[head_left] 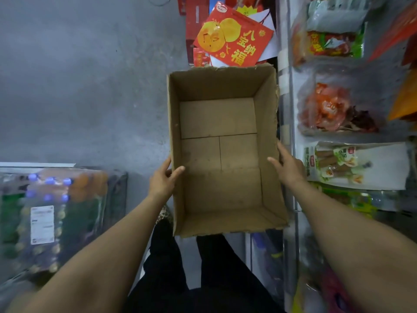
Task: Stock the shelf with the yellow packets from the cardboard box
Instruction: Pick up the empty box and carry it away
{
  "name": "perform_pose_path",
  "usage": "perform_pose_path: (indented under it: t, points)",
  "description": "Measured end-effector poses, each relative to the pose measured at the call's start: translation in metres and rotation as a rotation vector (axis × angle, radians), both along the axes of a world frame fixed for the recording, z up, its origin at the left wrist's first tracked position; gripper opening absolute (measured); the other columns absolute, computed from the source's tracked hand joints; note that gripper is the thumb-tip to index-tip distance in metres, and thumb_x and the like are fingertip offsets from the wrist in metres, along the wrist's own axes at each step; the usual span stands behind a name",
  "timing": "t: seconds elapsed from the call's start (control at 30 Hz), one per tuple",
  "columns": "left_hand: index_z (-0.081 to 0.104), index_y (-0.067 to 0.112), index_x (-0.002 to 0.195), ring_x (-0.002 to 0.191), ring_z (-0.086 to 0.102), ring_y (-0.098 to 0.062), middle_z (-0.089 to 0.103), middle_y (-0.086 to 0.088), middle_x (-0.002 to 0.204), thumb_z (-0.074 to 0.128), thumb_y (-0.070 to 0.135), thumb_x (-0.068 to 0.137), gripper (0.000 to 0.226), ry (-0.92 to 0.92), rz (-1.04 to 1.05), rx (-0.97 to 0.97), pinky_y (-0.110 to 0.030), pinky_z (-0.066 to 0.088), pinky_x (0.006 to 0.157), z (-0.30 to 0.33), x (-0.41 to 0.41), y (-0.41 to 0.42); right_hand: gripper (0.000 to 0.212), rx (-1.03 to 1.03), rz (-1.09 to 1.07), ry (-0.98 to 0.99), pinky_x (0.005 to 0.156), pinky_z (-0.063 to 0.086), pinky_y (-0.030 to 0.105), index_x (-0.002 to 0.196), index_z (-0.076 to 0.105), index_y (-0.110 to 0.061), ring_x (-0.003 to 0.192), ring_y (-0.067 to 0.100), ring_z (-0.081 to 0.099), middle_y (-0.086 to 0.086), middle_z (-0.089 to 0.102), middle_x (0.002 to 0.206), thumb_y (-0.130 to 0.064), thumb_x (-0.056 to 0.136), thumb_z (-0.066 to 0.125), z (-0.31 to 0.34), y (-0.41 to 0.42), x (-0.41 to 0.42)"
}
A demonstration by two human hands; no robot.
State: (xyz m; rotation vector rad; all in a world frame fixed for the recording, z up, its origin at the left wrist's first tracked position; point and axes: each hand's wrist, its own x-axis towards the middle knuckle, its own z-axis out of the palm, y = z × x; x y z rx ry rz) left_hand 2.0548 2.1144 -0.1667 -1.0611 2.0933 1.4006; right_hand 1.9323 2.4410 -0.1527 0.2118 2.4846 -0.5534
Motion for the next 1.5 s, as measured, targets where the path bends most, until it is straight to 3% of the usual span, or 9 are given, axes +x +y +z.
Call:
perform_pose_path:
  t: [0.1,0.23,0.47,0.63,0.97,1.17,1.27,1.33,1.5]
  points:
    - [0.036,0.031,0.148,0.1,0.05,-0.004,0.054,0.011,0.114,0.066,0.036,0.09,0.066,0.015,0.049,0.049,-0.02,0.046,0.08,-0.004,0.0,-0.002,0.068,-0.014,-0.035,0.008,0.088,0.047,0.034,0.153,0.022,-0.043,0.116,0.035,0.06,0.015,0.06,0.135,-0.042,0.096,0.059,0.0,-0.002,0.001]
    - [0.04,0.03,0.146,0.119,0.056,-0.015,0.058,0.003,0.133,0.071,0.038,0.085,0.068,0.001,0.089,0.096,-0.04,0.047,0.1,-0.004,-0.001,-0.009,0.07,-0.029,-0.066,0.02,0.094,0.047,0.034,0.152,0.023,-0.046,0.119,0.031,0.06,0.013,0.06,0.134,-0.037,0.095,0.063,0.003,-0.004,0.003]
    - [0.045,0.03,0.143,0.115,0.062,-0.024,0.064,-0.007,0.128,0.068,0.044,0.086,0.064,-0.023,0.114,0.09,-0.046,0.052,0.097,-0.007,0.005,-0.034,0.062,-0.002,-0.077,0.038,0.074,0.041,0.026,0.15,0.025,-0.048,0.093,0.029,0.063,0.013,0.068,0.116,-0.029,0.1,0.055,0.014,-0.025,0.011]
    - [0.048,0.033,0.141,0.109,0.065,-0.023,0.067,-0.007,0.122,0.069,0.049,0.083,0.063,-0.015,0.149,0.098,-0.049,0.053,0.095,-0.006,0.013,-0.063,0.062,-0.05,-0.08,0.049,0.085,0.05,0.034,0.149,0.027,-0.051,0.1,0.028,0.063,0.011,0.066,0.12,-0.027,0.099,0.056,0.018,-0.051,0.019]
    - [0.049,0.033,0.14,0.11,0.065,-0.023,0.068,-0.005,0.121,0.067,0.057,0.08,0.067,-0.017,0.158,0.023,-0.047,0.051,0.097,0.016,0.05,-0.149,0.06,0.001,0.003,0.064,0.068,0.052,0.037,0.148,0.028,-0.05,0.066,0.024,0.059,0.003,0.056,0.065,-0.031,0.099,0.055,0.043,-0.14,0.031]
    - [0.048,0.035,0.14,0.11,0.064,-0.023,0.068,-0.001,0.119,0.065,0.066,0.078,0.072,-0.031,0.174,-0.022,-0.038,0.051,0.096,0.046,0.066,-0.212,0.059,0.003,0.074,0.101,0.065,0.04,0.033,0.149,0.027,-0.05,0.072,0.024,0.057,0.004,0.058,0.075,-0.032,0.1,0.055,0.063,-0.206,0.035]
    - [0.049,0.042,0.137,0.111,0.064,-0.021,0.07,0.003,0.117,0.058,0.087,0.057,0.093,-0.01,0.18,-0.039,-0.042,0.05,0.098,0.052,0.073,-0.249,0.06,-0.006,0.11,0.123,0.064,0.039,0.034,0.148,0.026,-0.052,0.072,0.026,0.059,-0.001,0.053,0.065,-0.032,0.099,0.054,0.072,-0.242,0.036]
    - [0.051,0.037,0.137,0.11,0.065,-0.021,0.071,0.0,0.116,0.062,0.079,0.062,0.086,0.011,0.191,-0.04,-0.042,0.051,0.098,0.051,0.079,-0.274,0.06,-0.012,0.137,0.136,0.064,0.038,0.034,0.148,0.026,-0.052,0.072,0.026,0.057,-0.001,0.053,0.065,-0.032,0.099,0.054,0.077,-0.266,0.034]
    - [0.054,0.033,0.135,0.103,0.068,-0.021,0.074,-0.002,0.107,0.066,0.07,0.069,0.076,0.067,0.257,-0.07,-0.041,0.053,0.094,0.066,0.08,-0.319,0.061,-0.036,0.2,0.196,0.08,0.047,0.039,0.149,0.028,-0.05,0.096,0.034,0.064,0.012,0.07,0.099,-0.034,0.098,0.057,0.085,-0.318,0.019]
